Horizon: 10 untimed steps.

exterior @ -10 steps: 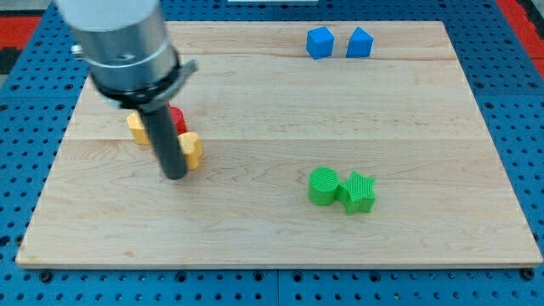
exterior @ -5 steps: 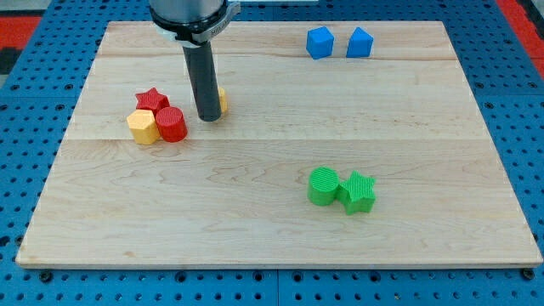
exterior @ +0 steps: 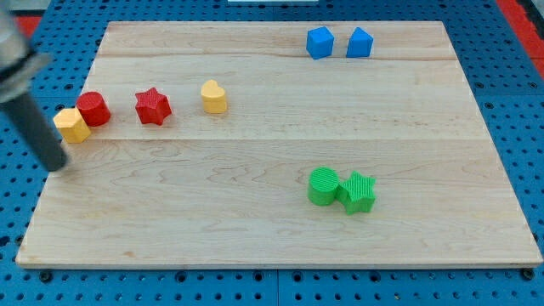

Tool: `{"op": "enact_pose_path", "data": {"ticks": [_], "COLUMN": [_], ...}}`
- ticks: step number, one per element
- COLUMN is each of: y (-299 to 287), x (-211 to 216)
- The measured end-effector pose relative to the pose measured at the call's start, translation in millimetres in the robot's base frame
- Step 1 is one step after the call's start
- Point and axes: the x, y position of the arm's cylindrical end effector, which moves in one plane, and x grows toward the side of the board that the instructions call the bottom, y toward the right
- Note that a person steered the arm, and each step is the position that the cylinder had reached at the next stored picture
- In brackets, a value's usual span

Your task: Put the red blocksyellow blocks together

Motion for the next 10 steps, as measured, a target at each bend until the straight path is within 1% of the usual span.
{"op": "enact_pose_path", "data": {"ticks": [1,2,3,4,5,6,7,8,10], "y": [-1.5,-1.0,-1.3,16.2,56.5,99.4,121.8,90.6,-2.6], "x": [-2.4,-40.4,-66.8,-66.5,-84.7,-92.3,-117.8,-144.0,-176.5]}}
